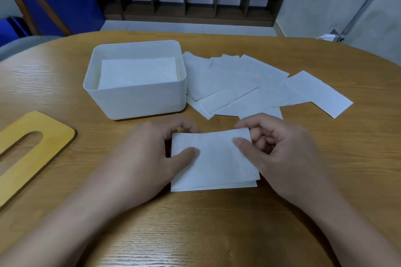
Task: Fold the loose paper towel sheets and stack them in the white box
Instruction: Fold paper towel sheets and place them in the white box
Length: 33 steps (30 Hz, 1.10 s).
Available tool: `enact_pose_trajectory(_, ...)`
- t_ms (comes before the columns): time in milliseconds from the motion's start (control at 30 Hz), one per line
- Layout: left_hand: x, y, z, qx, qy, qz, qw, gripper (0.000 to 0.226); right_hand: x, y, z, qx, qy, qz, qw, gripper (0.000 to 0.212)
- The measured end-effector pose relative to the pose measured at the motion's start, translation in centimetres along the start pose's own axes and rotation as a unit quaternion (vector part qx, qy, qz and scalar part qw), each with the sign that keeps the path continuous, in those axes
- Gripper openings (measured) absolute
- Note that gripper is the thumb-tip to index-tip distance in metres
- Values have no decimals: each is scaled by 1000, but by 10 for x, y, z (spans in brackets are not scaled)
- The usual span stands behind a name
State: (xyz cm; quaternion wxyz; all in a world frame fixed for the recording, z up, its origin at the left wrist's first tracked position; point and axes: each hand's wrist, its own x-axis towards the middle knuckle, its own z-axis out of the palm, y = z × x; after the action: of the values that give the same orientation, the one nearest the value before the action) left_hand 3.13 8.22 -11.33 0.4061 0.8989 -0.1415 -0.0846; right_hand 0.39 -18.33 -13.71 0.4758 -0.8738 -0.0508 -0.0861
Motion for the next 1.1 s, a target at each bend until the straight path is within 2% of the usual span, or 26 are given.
enact_pose_trajectory(100,2,-2,3,77,4,10,997,31,-1,0,1,-119,-39,-15,992,12)
enact_pose_trajectory(233,7,-10,3,126,-1,34,991,46,-2,3,2,-205,-22,-46,978,20)
enact_pose_trajectory(300,8,-13,1,127,4,56,990,48,0,4,0,-206,-6,-43,978,25)
enact_pose_trajectory(400,9,-14,7,140,1,88,986,41,6,11,-9,-189,57,-38,980,18)
enact_pose_trajectory(500,9,-13,17,152,3,106,983,42,15,23,-21,-225,97,-3,969,13)
enact_pose_trajectory(600,8,-9,25,152,1,120,981,40,20,33,-26,-245,81,25,966,6)
enact_pose_trajectory(667,8,-5,32,150,-2,130,980,40,21,35,-23,-239,79,12,968,4)
enact_pose_trajectory(1100,10,3,46,125,2,153,980,28,32,40,-14,-318,66,-58,944,16)
